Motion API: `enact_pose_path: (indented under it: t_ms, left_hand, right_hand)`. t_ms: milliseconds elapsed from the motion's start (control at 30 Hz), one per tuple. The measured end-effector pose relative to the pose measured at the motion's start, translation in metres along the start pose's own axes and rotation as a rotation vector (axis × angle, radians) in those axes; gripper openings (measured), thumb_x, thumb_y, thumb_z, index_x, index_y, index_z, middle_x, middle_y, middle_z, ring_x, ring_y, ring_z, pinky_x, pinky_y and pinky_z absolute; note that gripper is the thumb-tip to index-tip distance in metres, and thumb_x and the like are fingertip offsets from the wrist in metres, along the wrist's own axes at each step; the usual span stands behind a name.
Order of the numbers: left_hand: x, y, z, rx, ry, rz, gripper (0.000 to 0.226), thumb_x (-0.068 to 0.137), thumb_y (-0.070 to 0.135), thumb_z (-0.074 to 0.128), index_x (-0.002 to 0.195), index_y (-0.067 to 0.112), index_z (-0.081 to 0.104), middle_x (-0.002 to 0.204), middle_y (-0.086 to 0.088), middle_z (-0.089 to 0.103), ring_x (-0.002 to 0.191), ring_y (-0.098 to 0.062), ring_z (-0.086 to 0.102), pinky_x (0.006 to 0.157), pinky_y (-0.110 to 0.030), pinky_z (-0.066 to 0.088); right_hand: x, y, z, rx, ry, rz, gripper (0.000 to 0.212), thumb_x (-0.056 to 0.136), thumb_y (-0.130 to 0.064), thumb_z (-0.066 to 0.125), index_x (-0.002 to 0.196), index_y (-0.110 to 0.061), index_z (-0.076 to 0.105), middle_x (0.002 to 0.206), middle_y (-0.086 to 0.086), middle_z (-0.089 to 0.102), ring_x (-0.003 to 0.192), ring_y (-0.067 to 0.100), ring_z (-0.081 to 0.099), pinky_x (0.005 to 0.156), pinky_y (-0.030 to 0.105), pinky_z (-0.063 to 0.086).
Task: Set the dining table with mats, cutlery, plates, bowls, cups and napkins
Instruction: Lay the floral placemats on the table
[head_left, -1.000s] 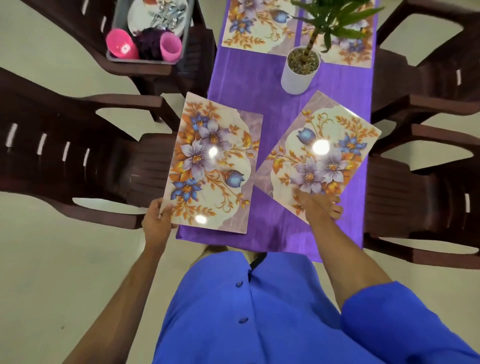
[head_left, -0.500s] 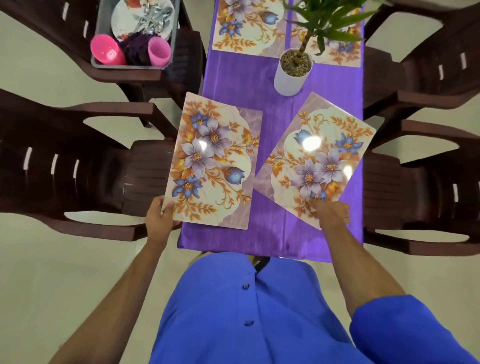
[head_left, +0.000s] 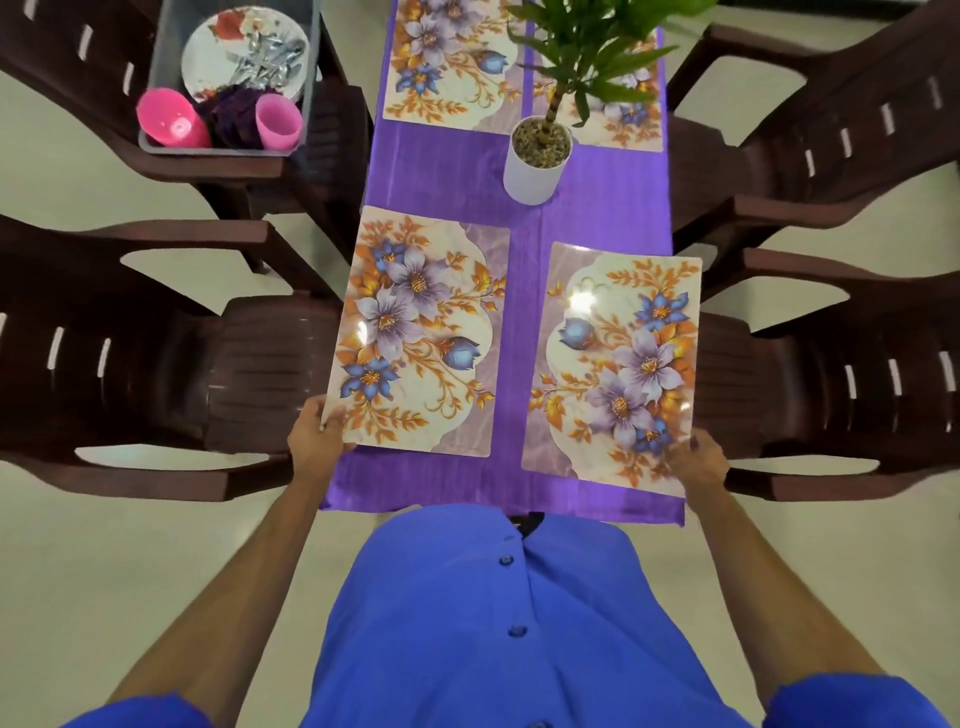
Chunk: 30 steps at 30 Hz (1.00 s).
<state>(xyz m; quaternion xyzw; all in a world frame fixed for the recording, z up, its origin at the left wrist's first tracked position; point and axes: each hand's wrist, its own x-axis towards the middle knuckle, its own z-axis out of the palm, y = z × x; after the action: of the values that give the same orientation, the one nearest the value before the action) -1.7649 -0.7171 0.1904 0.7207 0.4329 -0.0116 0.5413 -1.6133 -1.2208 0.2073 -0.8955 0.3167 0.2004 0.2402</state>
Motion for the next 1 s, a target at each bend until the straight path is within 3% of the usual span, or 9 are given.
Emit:
enact_pose_path:
  t_ms: [100,200,333,467,600,767,900,1000]
  left_hand:
    - [-0.006,-0.009,0.007,-0.031,0.004,-0.024,0.034,0.104,0.032,0.063,0.129,0.009,0.058,0.118,-0.009,0.071,0.105,-0.023,0.07,0.065,-0.022,0.058]
    - [-0.012,-0.012,0.014,-0.045,0.019,-0.069,0.034,0.103,0.031,0.065,0.128,0.009,0.059,0.117,-0.009,0.07,0.105,-0.025,0.071,0.062,-0.025,0.061]
    - [-0.024,-0.013,0.02,-0.014,0.019,-0.064,0.035,0.103,0.032,0.065,0.128,0.009,0.058,0.114,-0.006,0.068,0.102,-0.022,0.068,0.06,-0.021,0.058]
    - [-0.029,-0.017,0.022,-0.033,0.026,-0.069,0.03,0.102,0.034,0.066,0.122,0.014,0.058,0.115,-0.006,0.069,0.105,-0.024,0.068,0.069,-0.029,0.059]
    - [-0.03,-0.011,0.028,-0.027,0.011,-0.062,0.03,0.102,0.033,0.065,0.124,0.013,0.057,0.115,-0.006,0.068,0.105,-0.023,0.067,0.067,-0.026,0.058]
    - [-0.026,-0.015,0.032,-0.03,0.002,-0.094,0.037,0.101,0.033,0.067,0.129,0.011,0.058,0.12,-0.01,0.07,0.108,-0.026,0.07,0.075,-0.037,0.063]
    - [-0.026,-0.012,0.028,-0.015,0.026,-0.09,0.038,0.102,0.033,0.066,0.131,0.009,0.056,0.121,-0.01,0.069,0.107,-0.023,0.068,0.068,-0.028,0.06]
    - [-0.024,-0.012,0.025,0.007,0.032,-0.085,0.042,0.102,0.035,0.066,0.133,0.009,0.055,0.123,-0.01,0.069,0.107,-0.023,0.068,0.07,-0.029,0.06]
  right_hand:
    - [0.001,-0.005,0.001,0.051,0.019,-0.012,0.028,0.091,-0.012,0.062,0.116,-0.001,0.067,0.112,0.024,0.07,0.107,0.041,0.064,0.086,0.038,0.047]
    - [0.001,-0.016,0.002,0.073,0.022,-0.023,0.027,0.098,-0.008,0.057,0.123,0.0,0.065,0.119,0.025,0.068,0.113,0.041,0.062,0.084,0.034,0.043]
    - [0.004,-0.023,0.002,0.096,0.014,-0.055,0.023,0.1,-0.008,0.053,0.118,-0.001,0.066,0.118,0.024,0.068,0.109,0.039,0.062,0.077,0.029,0.037]
    - [0.009,-0.026,0.004,0.129,-0.008,-0.061,0.026,0.099,-0.01,0.055,0.121,-0.003,0.066,0.118,0.023,0.067,0.094,0.028,0.054,0.077,0.028,0.037]
    - [0.017,-0.026,0.008,0.14,-0.043,-0.054,0.031,0.098,-0.012,0.059,0.128,-0.007,0.065,0.122,0.02,0.067,0.099,0.029,0.059,0.078,0.03,0.042]
    - [0.022,-0.022,0.009,0.137,-0.035,-0.031,0.029,0.096,-0.014,0.063,0.124,-0.007,0.066,0.119,0.02,0.068,0.101,0.032,0.063,0.082,0.037,0.05]
    - [0.031,-0.012,0.002,0.082,-0.008,-0.025,0.028,0.096,-0.015,0.062,0.123,-0.006,0.065,0.119,0.022,0.069,0.108,0.038,0.064,0.093,0.044,0.053]
    - [0.033,-0.011,-0.002,0.081,-0.02,-0.017,0.03,0.097,-0.015,0.06,0.125,-0.007,0.064,0.121,0.021,0.068,0.113,0.04,0.064,0.098,0.05,0.054]
